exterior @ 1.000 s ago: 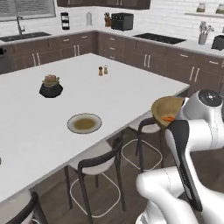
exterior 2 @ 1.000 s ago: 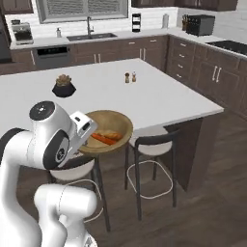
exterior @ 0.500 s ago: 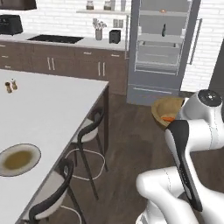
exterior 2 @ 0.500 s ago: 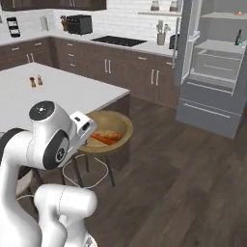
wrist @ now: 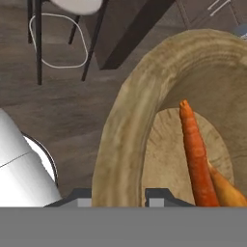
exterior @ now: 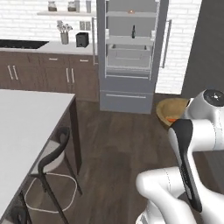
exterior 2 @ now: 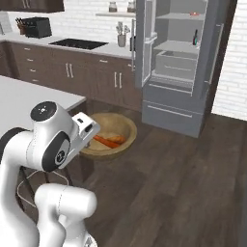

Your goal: Pick the chicken drumstick and carrot from their plates and place them in the bowl. Then put the bowl in the fridge.

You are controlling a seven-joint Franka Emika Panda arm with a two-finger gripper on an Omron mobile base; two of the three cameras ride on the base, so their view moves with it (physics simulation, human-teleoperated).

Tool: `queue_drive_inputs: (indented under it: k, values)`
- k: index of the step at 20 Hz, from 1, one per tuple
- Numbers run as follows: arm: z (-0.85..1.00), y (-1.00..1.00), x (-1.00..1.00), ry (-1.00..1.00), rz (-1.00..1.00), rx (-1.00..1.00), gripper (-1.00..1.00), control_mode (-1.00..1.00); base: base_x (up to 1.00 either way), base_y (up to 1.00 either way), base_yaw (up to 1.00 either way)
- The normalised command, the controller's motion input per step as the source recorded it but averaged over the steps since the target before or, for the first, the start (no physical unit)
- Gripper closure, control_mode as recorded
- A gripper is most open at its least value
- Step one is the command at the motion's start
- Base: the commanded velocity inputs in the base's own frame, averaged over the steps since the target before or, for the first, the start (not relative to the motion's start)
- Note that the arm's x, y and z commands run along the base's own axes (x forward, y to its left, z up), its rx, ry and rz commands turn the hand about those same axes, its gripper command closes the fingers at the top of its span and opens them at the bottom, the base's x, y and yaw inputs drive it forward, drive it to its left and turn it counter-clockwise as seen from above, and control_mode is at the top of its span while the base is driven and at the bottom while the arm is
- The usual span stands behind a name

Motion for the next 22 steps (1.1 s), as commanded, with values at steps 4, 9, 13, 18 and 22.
queue_drive_inputs:
  k: [4, 9, 13, 18, 22]
  values:
    - [0.0, 0.0, 0.0, 0.0, 0.0, 0.0, 1.0, 1.0, 1.0, -0.88, 0.3]
    - [0.0, 0.0, 0.0, 0.0, 0.0, 0.0, 1.0, 1.0, 1.0, -0.85, 0.27]
    - [0.0, 0.0, 0.0, 0.0, 0.0, 0.0, 1.0, 1.0, 1.0, -0.58, 0.17]
    - [0.0, 0.0, 0.0, 0.0, 0.0, 0.0, 1.0, 1.0, 1.0, -0.13, 0.01]
    - [0.0, 0.0, 0.0, 0.0, 0.0, 0.0, 1.0, 1.0, 1.0, 0.01, -0.08]
